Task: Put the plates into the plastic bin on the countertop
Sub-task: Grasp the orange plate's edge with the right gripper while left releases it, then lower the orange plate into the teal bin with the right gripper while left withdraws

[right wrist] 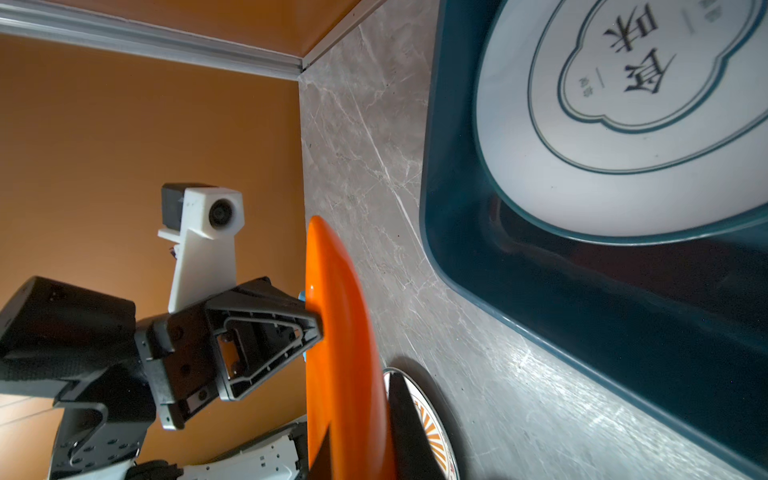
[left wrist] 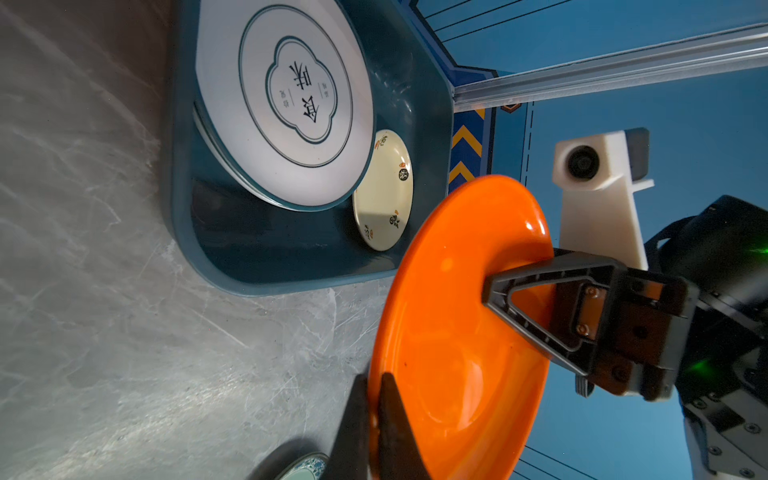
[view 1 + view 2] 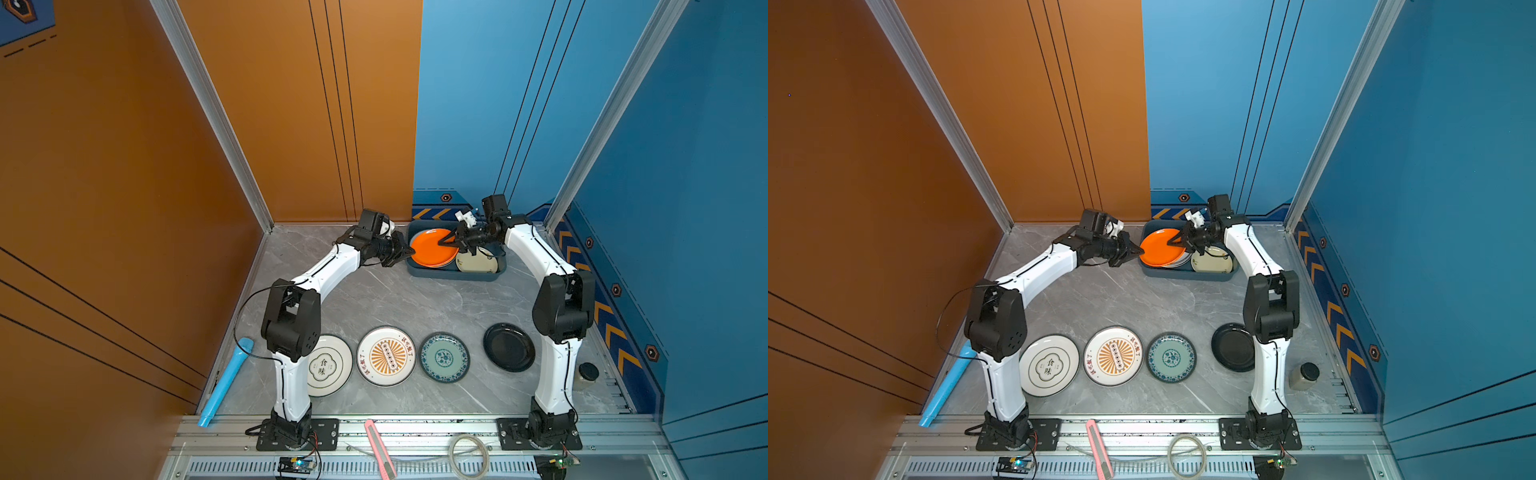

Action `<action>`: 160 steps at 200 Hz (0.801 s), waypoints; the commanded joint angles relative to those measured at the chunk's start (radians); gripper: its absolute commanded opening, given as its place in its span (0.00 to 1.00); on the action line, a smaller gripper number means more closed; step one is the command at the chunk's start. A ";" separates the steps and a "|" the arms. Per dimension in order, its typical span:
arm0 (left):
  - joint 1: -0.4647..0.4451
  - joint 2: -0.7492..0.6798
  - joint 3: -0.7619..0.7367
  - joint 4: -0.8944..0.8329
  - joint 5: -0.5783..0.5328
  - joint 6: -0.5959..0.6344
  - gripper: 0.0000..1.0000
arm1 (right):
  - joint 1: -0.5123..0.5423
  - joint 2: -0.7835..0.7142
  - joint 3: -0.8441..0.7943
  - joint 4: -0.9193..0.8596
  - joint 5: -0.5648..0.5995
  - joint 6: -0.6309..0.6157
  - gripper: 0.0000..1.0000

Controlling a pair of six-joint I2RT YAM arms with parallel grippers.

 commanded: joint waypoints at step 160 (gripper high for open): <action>0.006 -0.235 -0.138 -0.195 -0.186 0.204 0.98 | -0.200 -0.058 0.044 -0.176 0.395 0.047 0.00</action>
